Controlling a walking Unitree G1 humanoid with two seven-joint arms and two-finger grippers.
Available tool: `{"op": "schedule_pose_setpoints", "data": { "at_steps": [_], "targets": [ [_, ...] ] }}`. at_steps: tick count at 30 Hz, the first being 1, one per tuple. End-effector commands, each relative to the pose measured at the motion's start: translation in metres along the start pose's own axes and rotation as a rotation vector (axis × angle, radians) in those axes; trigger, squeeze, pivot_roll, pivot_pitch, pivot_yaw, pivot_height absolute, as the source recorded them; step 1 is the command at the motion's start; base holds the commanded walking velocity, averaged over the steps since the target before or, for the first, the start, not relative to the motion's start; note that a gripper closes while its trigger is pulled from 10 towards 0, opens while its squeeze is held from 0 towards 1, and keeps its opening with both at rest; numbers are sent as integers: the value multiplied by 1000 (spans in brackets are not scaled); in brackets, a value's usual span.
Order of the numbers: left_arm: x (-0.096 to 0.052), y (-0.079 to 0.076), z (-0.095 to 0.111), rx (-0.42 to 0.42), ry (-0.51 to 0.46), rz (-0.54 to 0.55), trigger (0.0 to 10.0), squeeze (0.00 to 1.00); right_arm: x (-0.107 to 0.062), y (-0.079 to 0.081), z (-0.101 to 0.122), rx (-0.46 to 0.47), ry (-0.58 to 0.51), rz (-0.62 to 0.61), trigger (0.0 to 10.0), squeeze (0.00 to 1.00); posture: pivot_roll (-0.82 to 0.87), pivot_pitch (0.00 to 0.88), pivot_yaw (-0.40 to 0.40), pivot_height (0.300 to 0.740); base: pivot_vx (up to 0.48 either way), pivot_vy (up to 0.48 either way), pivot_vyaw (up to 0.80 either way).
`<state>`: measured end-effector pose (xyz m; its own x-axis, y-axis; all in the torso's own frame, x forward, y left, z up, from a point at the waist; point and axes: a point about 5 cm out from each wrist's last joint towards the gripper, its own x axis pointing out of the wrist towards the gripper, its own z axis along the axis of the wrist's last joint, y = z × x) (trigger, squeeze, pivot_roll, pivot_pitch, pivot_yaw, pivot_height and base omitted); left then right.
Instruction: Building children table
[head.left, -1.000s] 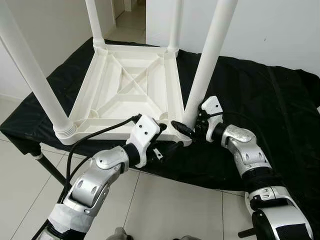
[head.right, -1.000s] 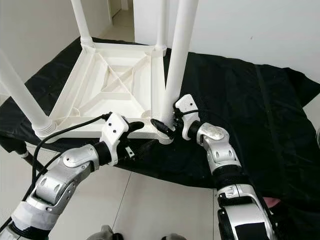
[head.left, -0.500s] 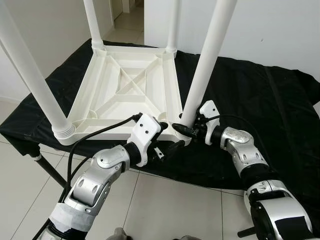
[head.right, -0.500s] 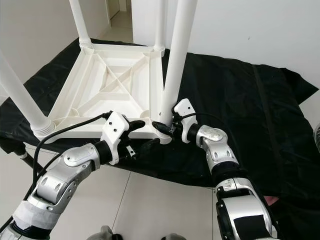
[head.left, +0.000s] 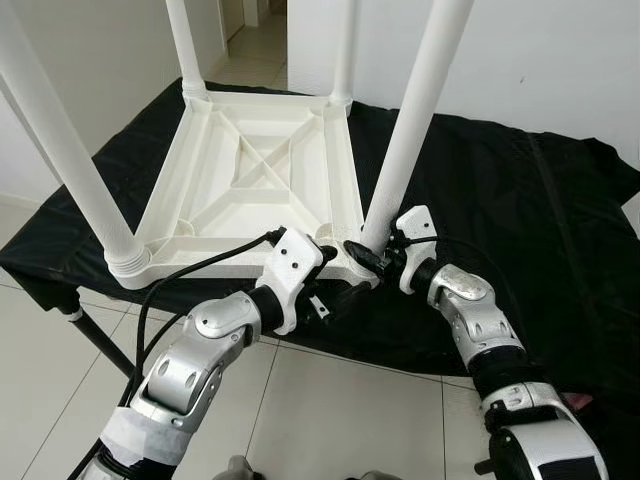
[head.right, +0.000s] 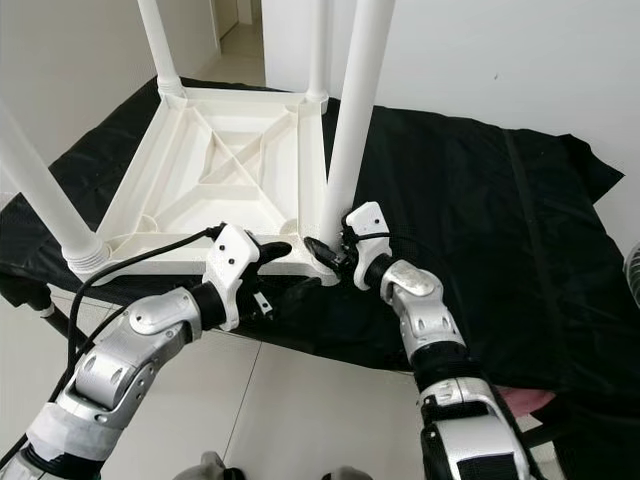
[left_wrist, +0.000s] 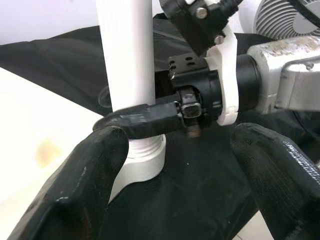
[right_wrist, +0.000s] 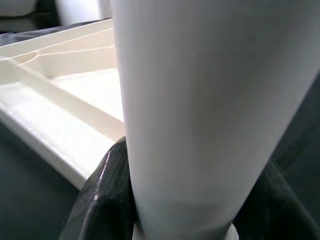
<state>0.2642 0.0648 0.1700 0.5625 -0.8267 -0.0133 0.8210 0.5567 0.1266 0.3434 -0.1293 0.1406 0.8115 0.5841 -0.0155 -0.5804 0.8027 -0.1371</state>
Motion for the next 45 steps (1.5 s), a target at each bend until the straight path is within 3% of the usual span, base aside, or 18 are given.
{"op": "schedule_pose_setpoints", "data": {
  "at_steps": [1,3,8,12,18,19,29,31,32,39,45],
  "targets": [
    [0,-5,0,-2,-2,-28,10000,0,-2,-2,2,21,5,-120,10000,0,-73,43,-9,740,0,0,0],
    [1,-6,0,-4,-1,-30,10000,0,-3,9,4,60,-18,-215,10000,0,-77,43,-7,740,0,0,0],
    [0,-7,-1,-5,0,-32,10000,0,-6,19,7,65,-36,-285,10000,0,-78,43,-8,740,0,0,0],
    [1,-6,0,-4,-1,-42,10000,0,-7,47,16,126,-48,-349,10000,0,-84,37,-4,740,0,0,0],
    [1,-6,0,-3,-2,-45,10000,0,-7,53,21,144,-50,-358,10000,0,-89,34,-4,740,0,0,0],
    [2,-7,0,-3,-1,-51,10000,0,-9,53,23,163,-64,-340,10000,1000,-93,30,-2,740,0,0,0],
    [2,-7,0,-1,-2,-54,10000,0,-17,39,25,142,-76,-246,10000,1000,-87,26,-9,740,0,0,0],
    [2,-8,0,-1,-2,-53,10000,0,-18,36,24,140,-66,-224,10000,949,-87,26,-9,740,0,0,0],
    [1,-8,0,-3,-2,-52,10000,0,-19,34,23,135,-53,-204,10000,0,-87,26,-9,740,0,0,0],
    [-5,-12,-7,-25,20,-50,10000,0,-22,17,19,12,-27,-3,10000,0,-83,25,-13,740,0,0,0],
    [-11,-17,-11,-36,54,-92,10000,0,-15,7,14,-71,8,130,10000,0,-72,31,-13,740,0,0,0]
  ]
}}
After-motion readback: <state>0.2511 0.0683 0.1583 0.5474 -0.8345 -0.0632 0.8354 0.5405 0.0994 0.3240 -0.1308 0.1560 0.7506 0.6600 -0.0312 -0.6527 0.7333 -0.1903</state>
